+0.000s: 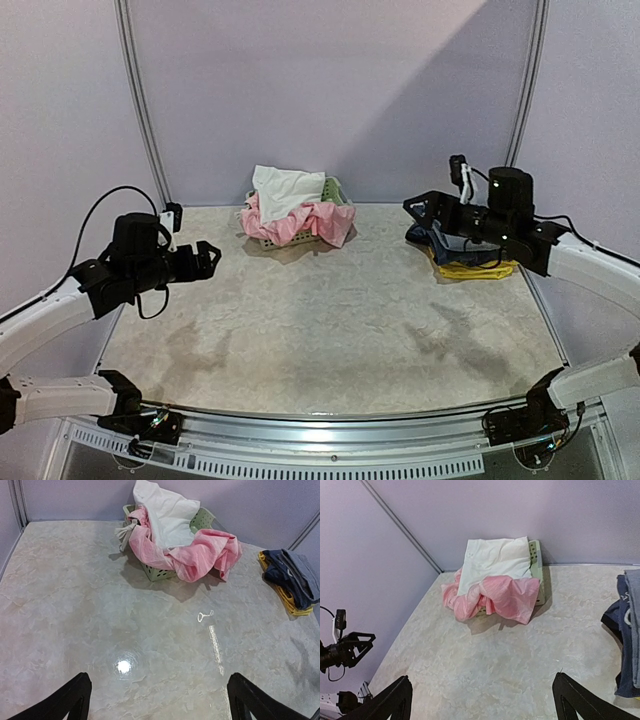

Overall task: Fold and stack the mixed laundry pile
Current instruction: Pick up the crumpled shorts and place them in the bin.

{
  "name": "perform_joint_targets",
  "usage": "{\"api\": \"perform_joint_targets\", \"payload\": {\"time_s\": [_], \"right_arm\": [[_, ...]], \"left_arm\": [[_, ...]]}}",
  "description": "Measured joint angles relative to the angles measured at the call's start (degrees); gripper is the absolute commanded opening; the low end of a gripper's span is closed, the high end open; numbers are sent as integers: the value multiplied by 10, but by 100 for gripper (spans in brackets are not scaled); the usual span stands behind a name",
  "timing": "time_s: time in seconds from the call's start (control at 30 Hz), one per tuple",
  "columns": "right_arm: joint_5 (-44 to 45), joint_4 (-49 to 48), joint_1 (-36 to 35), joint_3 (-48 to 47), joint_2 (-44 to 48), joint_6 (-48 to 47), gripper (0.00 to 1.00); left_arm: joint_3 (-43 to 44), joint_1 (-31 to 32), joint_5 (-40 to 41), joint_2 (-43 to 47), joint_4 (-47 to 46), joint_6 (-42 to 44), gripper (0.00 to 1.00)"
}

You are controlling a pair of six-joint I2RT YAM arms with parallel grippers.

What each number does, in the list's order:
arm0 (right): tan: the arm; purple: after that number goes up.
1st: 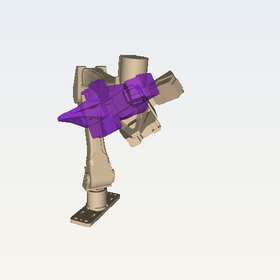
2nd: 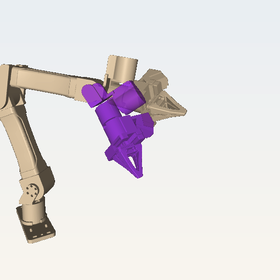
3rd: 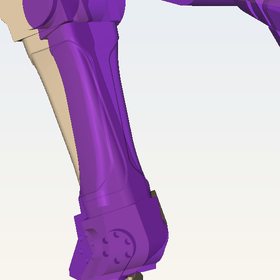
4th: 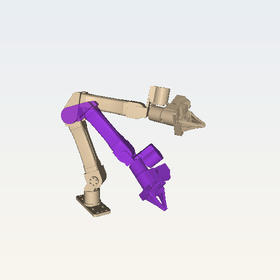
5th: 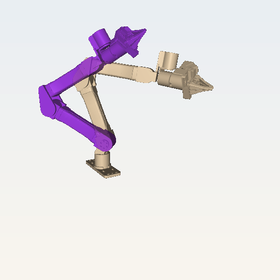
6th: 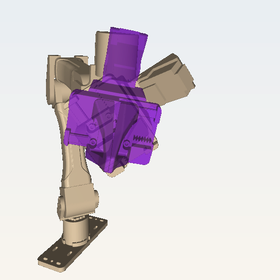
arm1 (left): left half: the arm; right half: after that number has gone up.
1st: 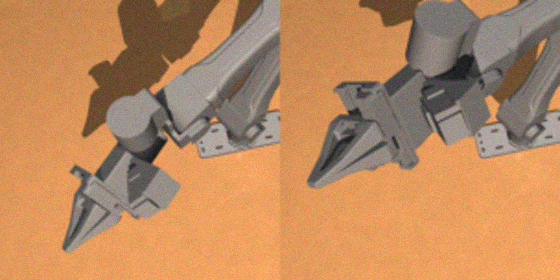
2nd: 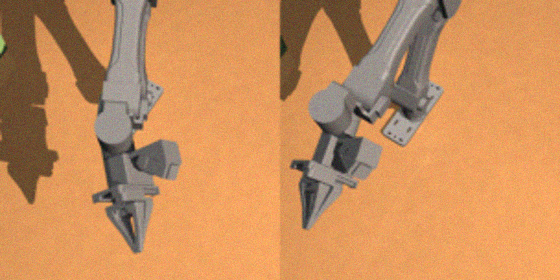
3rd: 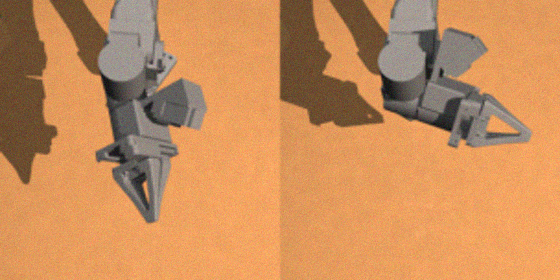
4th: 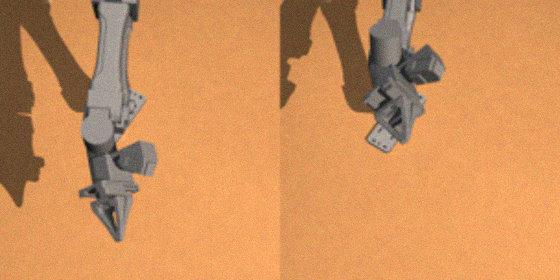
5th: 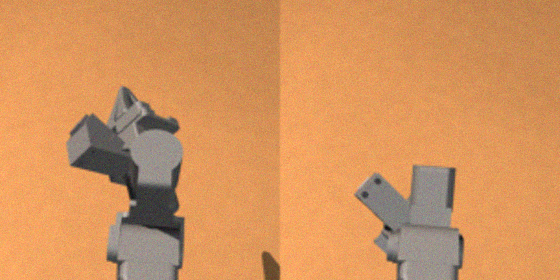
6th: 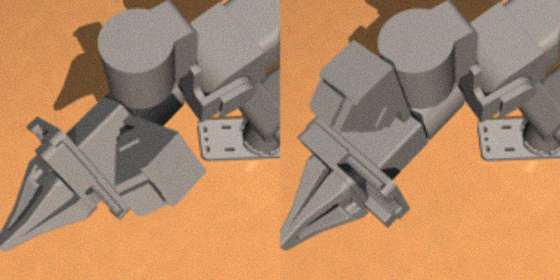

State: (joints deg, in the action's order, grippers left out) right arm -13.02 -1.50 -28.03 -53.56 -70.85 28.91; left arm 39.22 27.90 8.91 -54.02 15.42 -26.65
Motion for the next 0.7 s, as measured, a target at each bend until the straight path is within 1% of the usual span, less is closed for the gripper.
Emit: {"api": "perform_joint_targets", "payload": {"time_s": [0.17, 0.33, 0.4, 0.5, 0.7], "right_arm": [[8, 50, -42, -127, -127, -22, 99], [14, 99, -53, -246, -254, -39, 99], [16, 113, -53, -280, -294, -44, 99], [19, 145, -53, -338, -356, -53, 99], [22, 207, -53, -492, -483, -73, 99]], "left_arm": [[0, 9, 4, -21, -2, 14, 92], [5, 17, 3, -70, -5, 28, 89], [20, 18, 3, -98, -5, 32, 87], [53, 21, 1, -142, -7, 38, 86], [101, 24, 3, -220, -23, 43, 86]]}}
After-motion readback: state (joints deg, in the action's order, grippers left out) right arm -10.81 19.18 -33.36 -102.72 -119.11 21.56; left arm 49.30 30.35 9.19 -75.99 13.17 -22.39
